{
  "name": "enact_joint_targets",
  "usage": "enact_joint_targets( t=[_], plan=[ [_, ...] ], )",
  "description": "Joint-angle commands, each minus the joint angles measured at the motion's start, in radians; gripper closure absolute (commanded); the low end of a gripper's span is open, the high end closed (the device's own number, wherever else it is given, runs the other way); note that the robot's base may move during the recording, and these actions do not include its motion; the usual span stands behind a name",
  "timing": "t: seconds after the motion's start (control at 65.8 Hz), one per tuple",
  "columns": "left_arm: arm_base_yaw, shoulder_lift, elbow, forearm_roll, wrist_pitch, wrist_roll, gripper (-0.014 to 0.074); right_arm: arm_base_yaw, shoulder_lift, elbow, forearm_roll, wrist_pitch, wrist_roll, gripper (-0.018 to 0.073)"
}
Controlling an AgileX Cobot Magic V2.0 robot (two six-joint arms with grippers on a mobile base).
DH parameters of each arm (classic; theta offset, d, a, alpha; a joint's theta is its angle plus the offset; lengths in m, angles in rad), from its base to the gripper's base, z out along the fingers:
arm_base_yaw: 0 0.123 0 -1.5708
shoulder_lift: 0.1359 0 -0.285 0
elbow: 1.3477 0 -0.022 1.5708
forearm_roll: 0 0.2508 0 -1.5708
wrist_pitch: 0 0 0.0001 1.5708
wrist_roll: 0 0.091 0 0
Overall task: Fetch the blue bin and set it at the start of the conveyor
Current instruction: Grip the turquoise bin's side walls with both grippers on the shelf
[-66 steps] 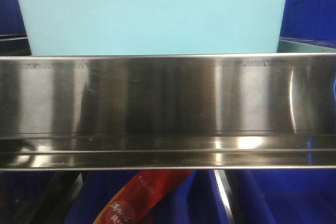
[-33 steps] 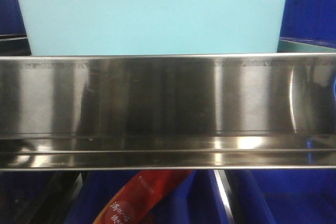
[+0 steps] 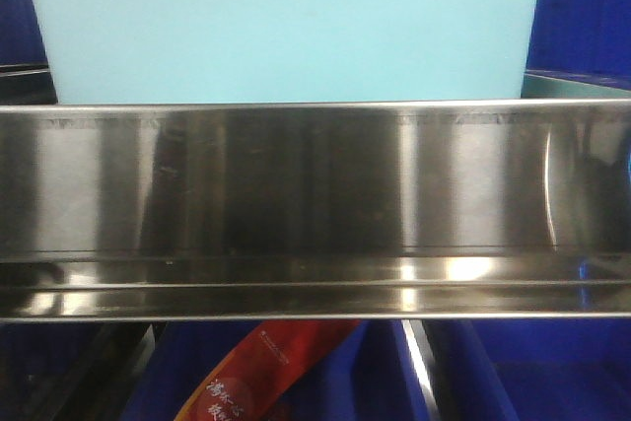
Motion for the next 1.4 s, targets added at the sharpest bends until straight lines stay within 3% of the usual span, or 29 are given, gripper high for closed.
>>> enact_joint_targets(
  t=[0.0,0.076,0.182,0.258,0.319,0.38,0.456,0.517,0.653,0.775,1.003,1.124,1.246,1.383],
  plan=[
    [0.003,-0.004,-0.003,-0.002,-0.066,0.0,0.0707,-0.001,-0.003,-0.009,0.001,-0.031,-0.005,0.0721],
    [0.003,-0.004,-0.063,-0.002,-0.022,0.0,0.0707,-0.001,-0.003,-0.092,0.001,0.046,-0.005,0.0721],
    [0.003,-0.004,-0.194,0.013,0.176,0.0,0.0703,-0.001,-0.003,-0.254,0.001,0.22,-0.005,0.0717],
    [0.003,0.006,-0.308,0.037,0.342,0.0,0.0644,-0.001,0.018,-0.374,0.001,0.32,-0.005,0.0645],
    [0.003,0.041,-0.38,0.055,0.465,0.0,0.0546,-0.001,0.057,-0.443,0.001,0.364,-0.005,0.0535],
    [0.001,0.076,-0.443,0.057,0.518,0.0,0.0426,-0.001,0.111,-0.499,0.001,0.372,-0.005,0.0357],
    [-0.011,0.121,-0.488,0.049,0.499,0.0,0.0243,-0.001,0.176,-0.539,0.001,0.366,-0.005,0.0108],
    [-0.028,0.152,-0.505,0.049,0.466,0.0,0.016,-0.001,0.23,-0.553,-0.001,0.352,-0.005,-0.0021],
    [-0.089,0.248,-0.556,0.045,0.479,0.0,0.0118,0.013,0.346,-0.621,-0.001,0.365,-0.029,0.0001],
    [-0.163,0.361,-0.626,0.043,0.505,0.0,0.012,0.083,0.421,-0.694,0.013,0.369,-0.093,0.0001],
    [-0.392,0.607,-0.799,0.043,0.516,0.003,0.012,0.268,0.64,-0.852,0.042,0.447,-0.093,0.0001],
    [-0.489,0.779,-0.937,0.043,0.592,0.003,0.0122,0.339,0.799,-0.972,0.042,0.541,-0.093,0.0001],
    [-0.51,0.982,-1.118,0.029,0.745,-0.012,0.0123,0.367,0.974,-1.112,0.042,0.613,-0.084,0.0001],
    [-0.474,1.168,-1.318,0.016,0.921,-0.032,0.0123,0.368,1.168,-1.305,0.042,0.751,-0.058,0.0001]
  ],
)
